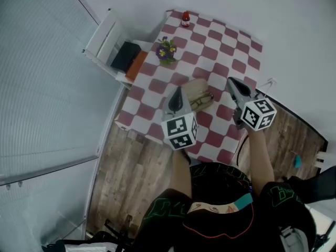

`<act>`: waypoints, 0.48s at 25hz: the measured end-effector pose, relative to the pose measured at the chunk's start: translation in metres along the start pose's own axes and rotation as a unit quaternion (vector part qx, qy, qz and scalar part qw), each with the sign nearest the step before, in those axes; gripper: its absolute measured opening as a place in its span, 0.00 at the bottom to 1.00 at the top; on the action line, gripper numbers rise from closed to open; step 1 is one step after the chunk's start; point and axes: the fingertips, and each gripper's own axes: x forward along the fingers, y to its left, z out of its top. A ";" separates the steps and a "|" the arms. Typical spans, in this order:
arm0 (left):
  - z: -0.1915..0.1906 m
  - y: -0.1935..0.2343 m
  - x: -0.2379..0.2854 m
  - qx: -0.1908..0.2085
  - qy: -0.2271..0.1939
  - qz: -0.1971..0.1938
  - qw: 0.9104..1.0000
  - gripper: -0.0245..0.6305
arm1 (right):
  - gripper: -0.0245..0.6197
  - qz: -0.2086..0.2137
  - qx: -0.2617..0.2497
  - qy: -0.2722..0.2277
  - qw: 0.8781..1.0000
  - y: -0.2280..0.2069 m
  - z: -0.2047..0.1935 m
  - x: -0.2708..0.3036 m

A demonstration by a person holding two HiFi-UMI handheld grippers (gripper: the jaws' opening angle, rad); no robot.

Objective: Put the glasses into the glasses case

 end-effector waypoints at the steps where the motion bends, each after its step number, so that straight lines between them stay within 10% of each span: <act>1: 0.007 -0.009 0.001 0.007 -0.007 -0.005 1.000 0.05 | 0.04 0.000 0.010 -0.021 1.000 -0.005 0.012 -0.007; 12: 0.079 -0.110 0.002 0.068 -0.076 -0.035 0.994 0.05 | 0.04 -0.084 0.000 -0.108 0.991 -0.072 0.077 -0.092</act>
